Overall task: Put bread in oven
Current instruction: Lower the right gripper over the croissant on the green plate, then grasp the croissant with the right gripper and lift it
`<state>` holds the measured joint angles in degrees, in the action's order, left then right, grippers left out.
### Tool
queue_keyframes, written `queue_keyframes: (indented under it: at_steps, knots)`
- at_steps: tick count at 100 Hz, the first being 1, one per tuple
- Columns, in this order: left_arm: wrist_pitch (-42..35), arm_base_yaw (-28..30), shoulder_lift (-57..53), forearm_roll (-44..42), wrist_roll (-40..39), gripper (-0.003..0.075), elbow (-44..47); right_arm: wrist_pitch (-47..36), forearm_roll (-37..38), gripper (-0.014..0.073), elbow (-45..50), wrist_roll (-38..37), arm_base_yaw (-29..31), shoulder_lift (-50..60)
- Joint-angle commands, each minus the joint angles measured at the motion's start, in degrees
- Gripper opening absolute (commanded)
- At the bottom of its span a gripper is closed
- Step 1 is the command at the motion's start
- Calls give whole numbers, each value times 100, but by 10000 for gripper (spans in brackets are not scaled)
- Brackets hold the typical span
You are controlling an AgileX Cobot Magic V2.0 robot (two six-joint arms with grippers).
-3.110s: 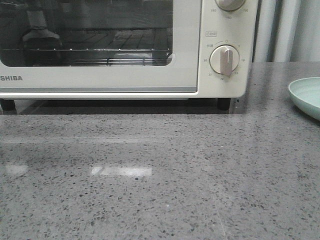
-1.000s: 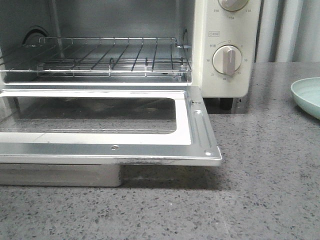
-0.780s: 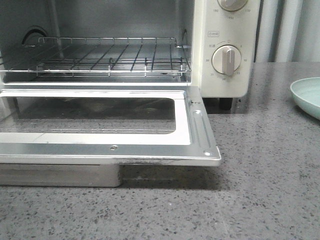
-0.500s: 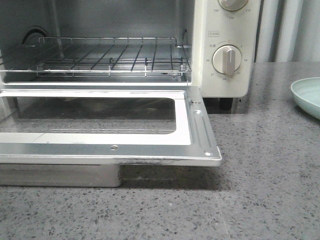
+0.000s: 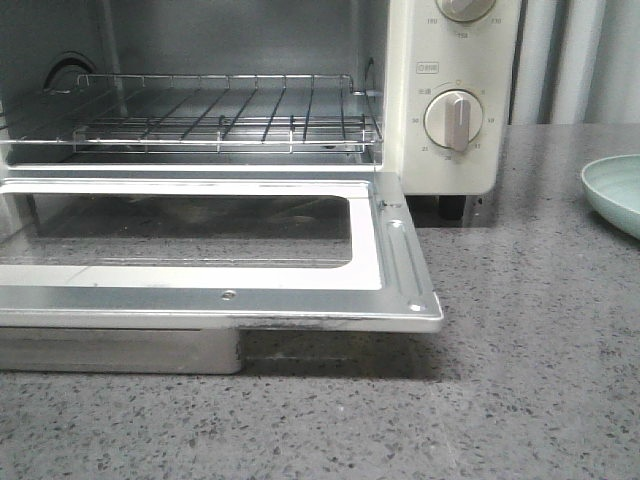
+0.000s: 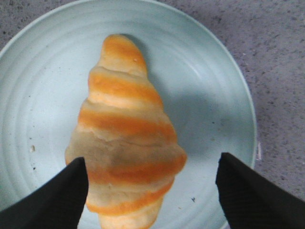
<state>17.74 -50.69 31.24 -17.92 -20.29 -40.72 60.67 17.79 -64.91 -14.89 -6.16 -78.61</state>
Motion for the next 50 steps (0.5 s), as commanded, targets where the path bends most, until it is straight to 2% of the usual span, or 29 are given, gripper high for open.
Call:
queue_keyframes:
  at_steps: [1, 26, 33, 40, 45, 50]
  knots:
    - [-421, 30, 13, -26, -8, -21, -200, -204, 53, 505, -180, 20, 37, -10]
    - [-421, 30, 13, -16, -8, -22, -200, -295, -48, 505, -180, 20, 37, -486]
    - [-421, 30, 13, 7, -8, -21, -200, -262, -89, 464, -170, 20, 37, -589]
    - [-421, 30, 13, 22, -8, -22, -200, -182, -140, 321, -170, 30, 37, -650]
    - [-421, 30, 13, 32, -8, -22, -200, -142, -140, 164, -170, 30, 37, -650]
    - [-421, 30, 13, 44, -8, -22, -200, -142, -140, -30, -170, 58, 37, -610]
